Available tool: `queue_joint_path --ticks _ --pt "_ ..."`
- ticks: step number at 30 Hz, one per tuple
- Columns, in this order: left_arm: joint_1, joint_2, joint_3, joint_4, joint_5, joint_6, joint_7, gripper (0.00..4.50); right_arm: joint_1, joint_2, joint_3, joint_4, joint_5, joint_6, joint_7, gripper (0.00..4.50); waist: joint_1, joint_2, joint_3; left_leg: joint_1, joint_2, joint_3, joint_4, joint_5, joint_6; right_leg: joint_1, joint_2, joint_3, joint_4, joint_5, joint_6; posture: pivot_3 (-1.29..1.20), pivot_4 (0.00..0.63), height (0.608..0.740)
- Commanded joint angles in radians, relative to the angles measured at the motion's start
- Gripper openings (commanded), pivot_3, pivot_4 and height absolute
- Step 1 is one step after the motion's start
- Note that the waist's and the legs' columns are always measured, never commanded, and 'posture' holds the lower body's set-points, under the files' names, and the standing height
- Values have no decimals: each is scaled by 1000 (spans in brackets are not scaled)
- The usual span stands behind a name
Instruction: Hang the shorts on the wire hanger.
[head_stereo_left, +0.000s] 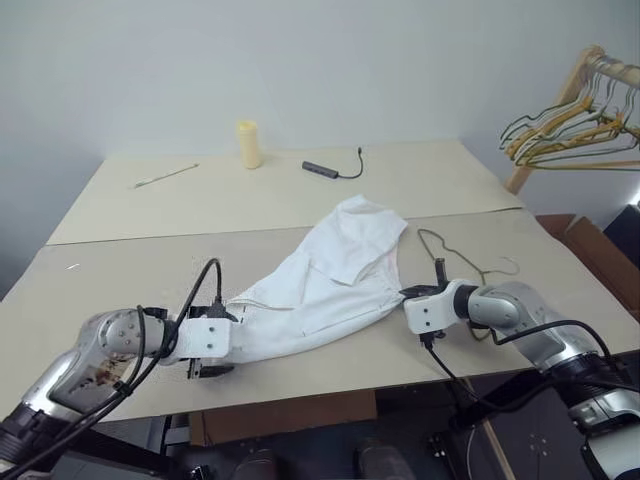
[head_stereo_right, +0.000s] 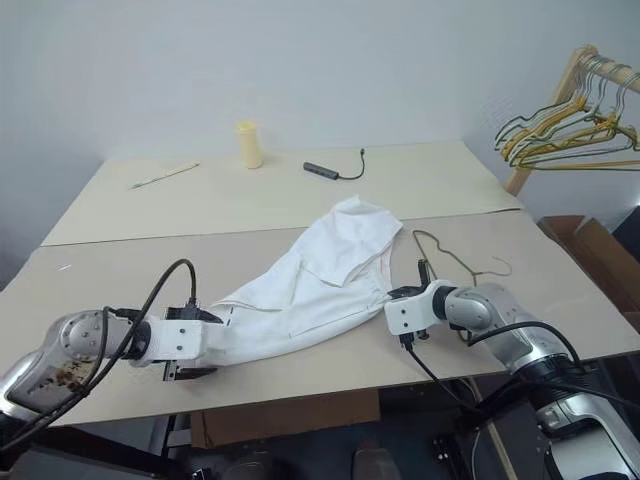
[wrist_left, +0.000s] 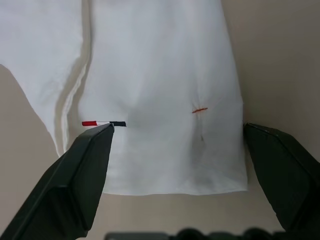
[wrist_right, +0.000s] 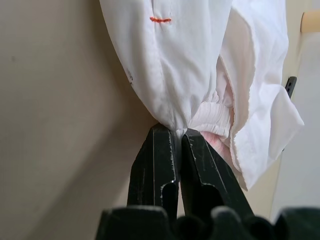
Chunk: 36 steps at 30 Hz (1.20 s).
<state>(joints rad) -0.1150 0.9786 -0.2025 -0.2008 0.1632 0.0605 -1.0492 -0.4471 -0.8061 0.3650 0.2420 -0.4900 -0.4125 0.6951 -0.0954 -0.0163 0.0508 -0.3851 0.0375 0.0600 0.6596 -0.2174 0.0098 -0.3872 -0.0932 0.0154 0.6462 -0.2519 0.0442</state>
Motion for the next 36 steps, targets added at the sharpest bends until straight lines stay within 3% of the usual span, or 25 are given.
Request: queue_joint_path --ticks 1,13,17,20,23,25,29,32,34,36 --pt "-24 -20 -28 52 66 20 38 3860 -9 0 -36 -41 21 2 -3 0 1 1 -2 1 0 0 0 0 0 1 0 0 0 -1 2 -87 0 740" --pt "-106 -53 -6 150 81 2 64 26 -1 -8 -46 -61 30 11 0 0 -2 0 -3 -2 0 0 0 0 0 -2 0 1 1 0 1 -106 0 740" --pt "-120 -3 40 174 -63 -126 -72 26 7 -32 -53 -82 92 -39 42 0 -3 -1 -3 -4 0 0 0 0 0 -3 0 1 0 1 -1 -110 0 740" --pt "-121 69 104 211 -211 -249 -213 26 33 -93 -63 -160 296 -91 200 0 -3 -2 -3 -5 0 0 0 -1 0 -5 0 1 0 1 -2 -109 0 740" --pt "-131 83 134 230 -280 -286 -256 26 30 -134 -77 -199 416 -73 309 0 -4 -2 -3 -4 1 1 0 -2 2 -4 0 1 -1 1 -2 -107 0 740" --pt "-152 61 149 247 -289 -312 -238 26 4 -137 -96 -203 484 -40 355 0 -3 -2 -3 -2 1 1 0 -2 2 -2 0 1 -1 1 -2 -104 0 740" --pt "-371 -71 136 372 -253 -252 -121 26 -234 -30 -118 -9 521 11 371 0 -3 -4 -2 -1 1 1 2 -1 3 -1 1 0 0 1 3 -89 0 740" --pt "-655 -191 112 603 -151 -179 52 26 -539 99 -104 339 422 1 276 0 -6 -5 -1 -2 1 1 3 3 4 -1 2 0 -1 6 5 -87 0 740" --pt "-899 -270 103 842 -62 -144 255 26 -773 192 -70 619 299 14 69 0 -12 -5 -1 -4 0 0 4 5 4 -2 2 0 -1 8 5 -81 0 740" --pt "-1143 -331 94 1103 34 -144 564 26 -975 278 -48 841 200 66 -212 0 -16 -5 -1 -5 -1 -1 3 6 4 -3 1 0 0 12 -1 -69 0 740"
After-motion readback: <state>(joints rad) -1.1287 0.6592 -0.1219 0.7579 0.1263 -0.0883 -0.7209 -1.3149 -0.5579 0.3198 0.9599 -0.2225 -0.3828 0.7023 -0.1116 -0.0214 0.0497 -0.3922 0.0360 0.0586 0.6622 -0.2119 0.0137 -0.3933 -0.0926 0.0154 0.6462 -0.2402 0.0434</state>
